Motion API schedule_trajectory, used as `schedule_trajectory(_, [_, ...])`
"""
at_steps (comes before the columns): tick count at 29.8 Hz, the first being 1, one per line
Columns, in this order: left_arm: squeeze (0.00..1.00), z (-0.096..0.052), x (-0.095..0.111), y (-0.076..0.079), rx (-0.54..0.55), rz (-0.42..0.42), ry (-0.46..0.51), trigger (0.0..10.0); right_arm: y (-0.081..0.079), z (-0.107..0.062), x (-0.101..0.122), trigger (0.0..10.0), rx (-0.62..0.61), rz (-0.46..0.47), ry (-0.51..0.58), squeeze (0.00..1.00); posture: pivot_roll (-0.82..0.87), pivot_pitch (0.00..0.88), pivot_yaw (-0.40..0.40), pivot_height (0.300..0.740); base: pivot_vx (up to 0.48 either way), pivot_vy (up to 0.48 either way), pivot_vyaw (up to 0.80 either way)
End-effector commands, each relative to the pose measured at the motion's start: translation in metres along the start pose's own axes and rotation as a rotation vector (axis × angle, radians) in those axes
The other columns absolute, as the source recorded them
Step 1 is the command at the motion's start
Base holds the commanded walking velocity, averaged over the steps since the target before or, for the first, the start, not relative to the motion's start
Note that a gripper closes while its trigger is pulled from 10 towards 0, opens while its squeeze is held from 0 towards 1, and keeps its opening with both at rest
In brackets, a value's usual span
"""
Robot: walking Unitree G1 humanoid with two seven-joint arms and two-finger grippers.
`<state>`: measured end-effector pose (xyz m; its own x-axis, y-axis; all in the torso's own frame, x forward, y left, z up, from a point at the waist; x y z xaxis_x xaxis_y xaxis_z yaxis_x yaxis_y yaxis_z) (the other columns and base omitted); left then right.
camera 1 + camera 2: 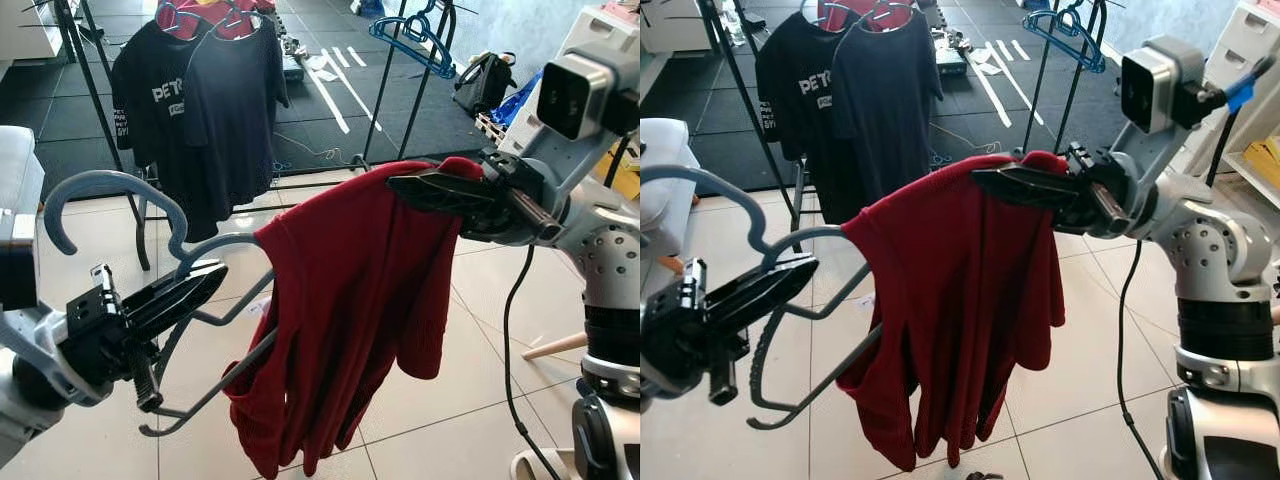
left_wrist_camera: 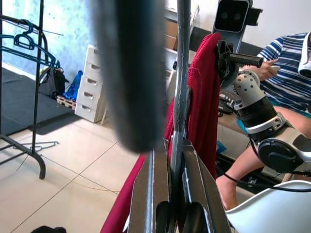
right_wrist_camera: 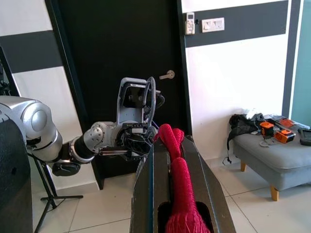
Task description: Hang hanger
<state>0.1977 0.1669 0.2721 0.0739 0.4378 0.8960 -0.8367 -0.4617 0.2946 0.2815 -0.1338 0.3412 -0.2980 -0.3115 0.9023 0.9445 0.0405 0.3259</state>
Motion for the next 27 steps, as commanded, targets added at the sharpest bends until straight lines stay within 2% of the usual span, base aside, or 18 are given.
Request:
schedule_trajectory(1, [0.0, 0.007, -0.004, 0.014, -0.075, -0.014, -0.013, 0.0, -0.003, 0.007, 0.001, 0.0, 0.041, -0.009, 0.006, 0.0, 0.0, 0.168, -0.081, 0.74, 0.0, 0.0, 0.0])
schedule_trajectory(8, [0.0, 0.003, 0.002, 0.02, -0.112, -0.033, 0.018, 0.0, 0.001, 0.005, -0.003, 0.0, 0.012, -0.006, 0.001, 0.0, 0.0, 0.172, -0.082, 0.74, 0.0, 0.0, 0.0])
schedule_trajectory(9, [0.0, 0.002, 0.004, 0.021, -0.121, -0.038, 0.032, 0.0, 0.007, 0.005, -0.006, 10.0, -0.027, 0.004, -0.002, 0.1, -0.01, 0.175, -0.083, 0.74, 0.0, 0.0, 0.0])
schedule_trajectory(10, [0.0, 0.002, 0.004, 0.021, -0.121, -0.038, 0.032, 0.0, 0.007, 0.005, -0.006, 10.0, -0.027, 0.004, -0.002, 0.1, -0.01, 0.175, -0.083, 0.74, 0.0, 0.0, 0.0])
schedule_trajectory(11, [0.0, 0.001, 0.005, 0.022, -0.126, -0.04, 0.043, 0.0, 0.012, 0.004, -0.008, 10.0, -0.056, 0.011, -0.001, 1.0, -0.01, 0.174, -0.085, 0.74, 0.0, 0.0, 0.0])
schedule_trajectory(12, [0.0, 0.001, 0.005, 0.022, -0.126, -0.04, 0.043, 0.0, 0.012, 0.004, -0.008, 10.0, -0.056, 0.011, -0.001, 1.0, -0.01, 0.174, -0.085, 0.74, 0.0, 0.0, 0.0])
schedule_trajectory(13, [0.0, 0.001, 0.007, 0.022, -0.123, -0.034, 0.055, 0.0, 0.019, 0.001, -0.011, 10.0, -0.105, 0.012, -0.009, 1.0, -0.01, 0.176, -0.087, 0.74, 0.0, 0.0, 0.0])
schedule_trajectory(27, [0.0, 0.002, 0.01, 0.021, -0.125, -0.034, 0.076, 0.0, 0.023, -0.006, -0.007, 10.0, -0.166, -0.01, 0.002, 1.0, -0.02, 0.174, -0.086, 0.74, 0.0, 0.0, 0.0])
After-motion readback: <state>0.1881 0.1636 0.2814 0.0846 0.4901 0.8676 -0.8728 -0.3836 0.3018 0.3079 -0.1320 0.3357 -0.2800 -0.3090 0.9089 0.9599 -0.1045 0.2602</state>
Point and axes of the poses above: a point about 5 cm out from each wrist's last joint towards the gripper, its own z axis pointing out of the wrist towards the gripper, its own x axis along the axis of the wrist's last joint, y = z × x, the point moved 3 cm from there along z, pointing out of the wrist towards the gripper, and after that the axes turned 14 degrees about -z, right-handed, at the moved point
